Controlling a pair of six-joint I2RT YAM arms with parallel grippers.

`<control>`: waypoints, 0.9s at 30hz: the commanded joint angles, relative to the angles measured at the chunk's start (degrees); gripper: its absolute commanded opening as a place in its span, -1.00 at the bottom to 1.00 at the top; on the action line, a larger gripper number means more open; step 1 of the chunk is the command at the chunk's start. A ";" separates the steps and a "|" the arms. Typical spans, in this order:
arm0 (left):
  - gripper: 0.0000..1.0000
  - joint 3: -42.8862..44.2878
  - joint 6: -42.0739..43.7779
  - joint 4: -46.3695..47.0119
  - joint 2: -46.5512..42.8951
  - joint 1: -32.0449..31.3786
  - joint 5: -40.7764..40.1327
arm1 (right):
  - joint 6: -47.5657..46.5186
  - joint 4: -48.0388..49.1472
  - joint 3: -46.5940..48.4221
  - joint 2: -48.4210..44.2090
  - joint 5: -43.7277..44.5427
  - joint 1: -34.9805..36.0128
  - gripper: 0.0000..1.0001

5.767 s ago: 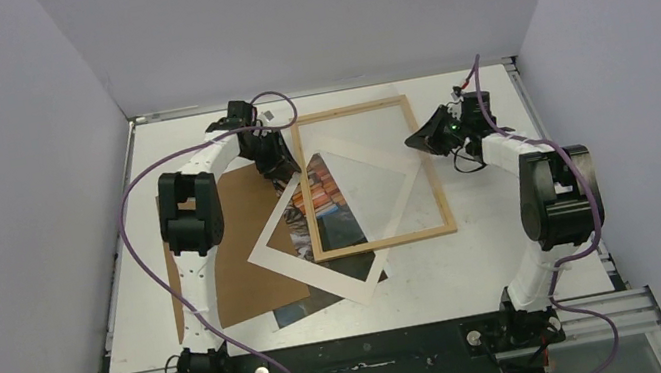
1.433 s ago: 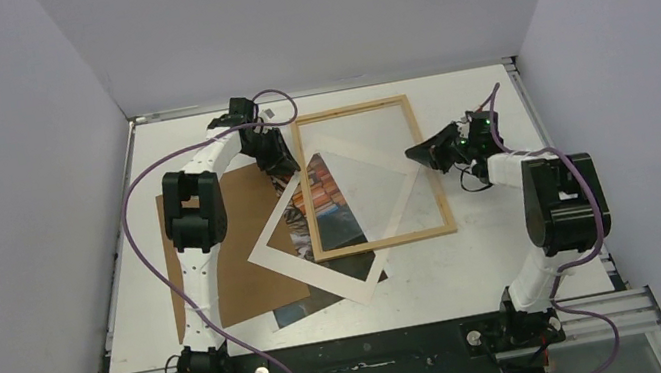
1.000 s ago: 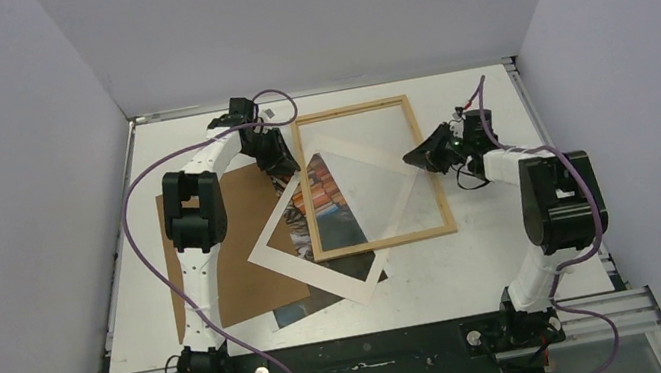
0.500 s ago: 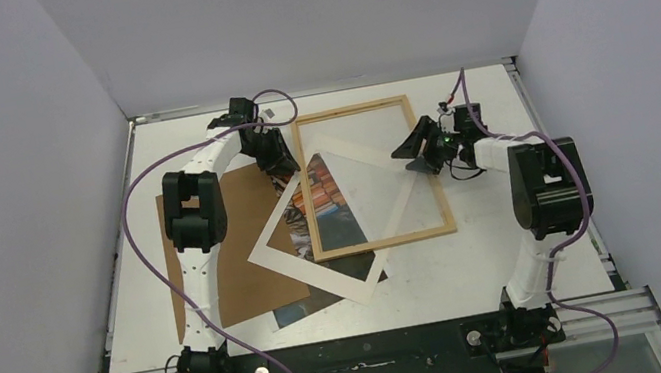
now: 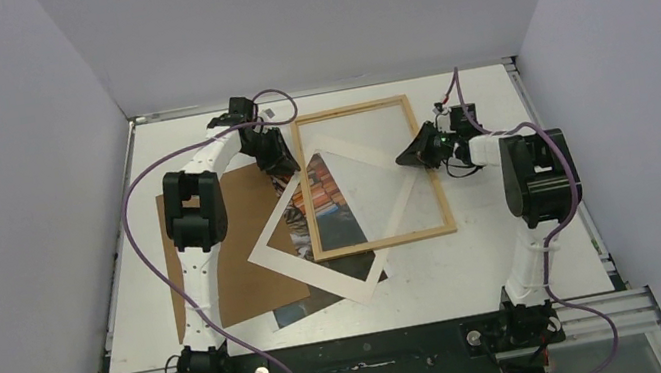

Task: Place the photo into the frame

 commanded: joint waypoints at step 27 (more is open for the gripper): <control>-0.48 -0.51 1.70 -0.57 5.15 -0.42 -4.73 | -7.00 5.81 -3.17 -5.40 3.30 4.50 -0.99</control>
